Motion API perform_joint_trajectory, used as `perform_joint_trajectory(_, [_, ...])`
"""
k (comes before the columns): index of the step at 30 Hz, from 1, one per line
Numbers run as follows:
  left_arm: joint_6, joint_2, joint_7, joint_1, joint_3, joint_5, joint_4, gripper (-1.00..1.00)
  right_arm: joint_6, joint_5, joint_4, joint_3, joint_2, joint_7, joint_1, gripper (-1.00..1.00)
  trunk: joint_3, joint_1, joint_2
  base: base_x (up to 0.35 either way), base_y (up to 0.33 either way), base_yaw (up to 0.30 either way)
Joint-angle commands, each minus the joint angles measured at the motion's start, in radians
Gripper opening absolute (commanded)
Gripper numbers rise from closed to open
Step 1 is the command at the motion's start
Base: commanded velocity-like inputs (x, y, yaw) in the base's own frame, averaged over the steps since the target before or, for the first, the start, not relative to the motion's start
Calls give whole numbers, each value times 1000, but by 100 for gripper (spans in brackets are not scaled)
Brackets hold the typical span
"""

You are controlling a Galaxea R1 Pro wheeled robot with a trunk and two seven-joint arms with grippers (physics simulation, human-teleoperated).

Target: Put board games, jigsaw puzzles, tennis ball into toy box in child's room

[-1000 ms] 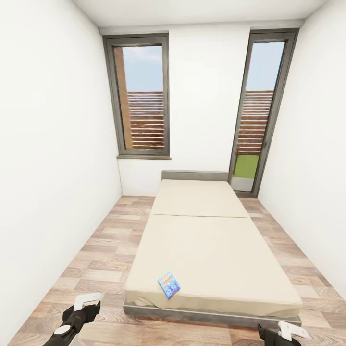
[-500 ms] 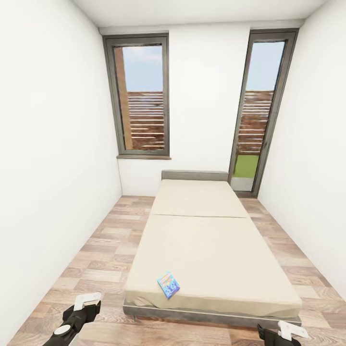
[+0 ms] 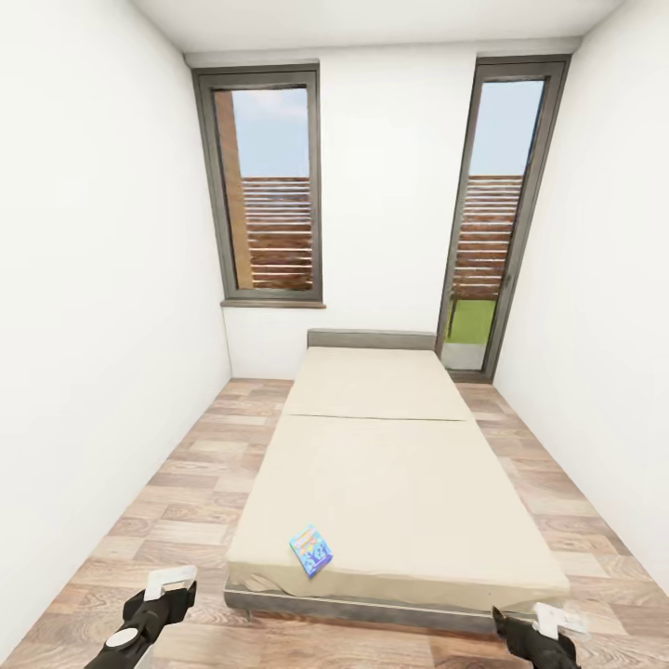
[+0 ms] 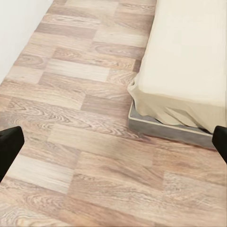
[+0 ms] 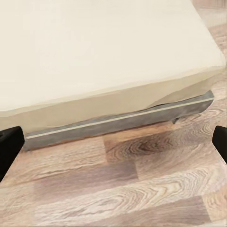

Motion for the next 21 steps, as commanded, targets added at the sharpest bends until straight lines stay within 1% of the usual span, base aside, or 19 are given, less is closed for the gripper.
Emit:
perform_joint_trajectory(1, [-3, 0, 0, 0, 0, 6, 1, 100, 3, -10, -37, 2, -1, 6, 3, 100, 0, 0, -1, 0, -23, 0])
perform_joint_trajectory(3, [-3, 0, -1, 0, 0, 7, 0, 100, 18, -11, -86, 3, -1, 13, 7, 100, 0, 0, -1, 0, -17, 0])
perform_joint_trajectory(4, [-2, 1, -3, 0, 1, 8, -1, 100, 49, -14, -151, 3, -1, 23, 8, 100, 0, 0, -1, 0, -10, 0])
perform_joint_trajectory(6, [1, 2, -12, 0, 1, 10, -3, 100, 98, -17, -231, 3, -2, 36, 9, 100, 0, 0, -1, 0, -7, 0])
perform_joint_trajectory(7, [3, 3, -32, 0, 3, 11, -5, 100, 167, -21, -326, 3, -2, 54, 9, 100, 0, 0, -1, 0, -4, 0])
perform_joint_trajectory(8, [5, 4, -47, 0, 4, 12, -6, 100, 208, -22, -377, 2, -2, 63, 10, 100, 0, 0, -1, 0, -3, 0])
perform_joint_trajectory(9, [12, 5, -84, -1, 5, 13, -7, 100, 297, -24, -482, 0, -2, 85, 11, 100, 0, 0, -1, 0, -2, 0])
perform_joint_trajectory(10, [18, 6, -106, -1, 6, 14, -8, 100, 344, -25, -533, -1, -2, 95, 11, 100, 0, 0, -1, 0, -2, 0])
perform_joint_trajectory(11, [38, 8, -152, -2, 7, 14, -12, 100, 435, -29, -630, -4, -1, 117, 12, 100, 0, 0, -1, 0, -1, 0])
perform_joint_trajectory(13, [68, 10, -200, -2, 8, 16, -21, 100, 516, -37, -719, -6, 0, 134, 13, 100, 0, 0, -1, 0, 0, 0])
perform_joint_trajectory(14, [110, 12, -247, -3, 9, 16, -39, 100, 582, -54, -795, -9, 0, 146, 14, 100, 0, 0, -1, 0, 0, 0])
perform_joint_trajectory(15, [134, 12, -269, -4, 9, 16, -52, 100, 608, -65, -827, -12, 0, 150, 14, 100, 0, 0, -1, 0, 0, 0])
perform_joint_trajectory(16, [185, 14, -311, -4, 10, 17, -85, 100, 648, -95, -877, -19, 0, 156, 14, 100, 0, 0, -1, 0, 0, 0])
perform_joint_trajectory(17, [212, 15, -330, -4, 11, 17, -105, 100, 663, -112, -896, -22, 0, 158, 14, 100, 0, 0, -1, 0, 0, 0])
perform_joint_trajectory(18, [273, 16, -368, -4, 13, 17, -152, 100, 685, -151, -923, -30, 0, 160, 14, 100, 0, 0, -1, 0, 0, 0])
perform_joint_trajectory(19, [301, 17, -383, -5, 14, 18, -173, 100, 692, -168, -932, -33, 0, 161, 14, 100, 0, 0, -1, 0, 0, 0])
perform_joint_trajectory(20, [358, 18, -412, -5, 15, 19, -218, 100, 703, -200, -946, -37, 0, 163, 14, 100, 0, 0, -1, 0, 0, 0])
perform_joint_trajectory(21, [388, 18, -425, -5, 15, 20, -241, 100, 707, -214, -951, -38, 0, 164, 14, 100, 0, 0, -1, 0, 0, 0])
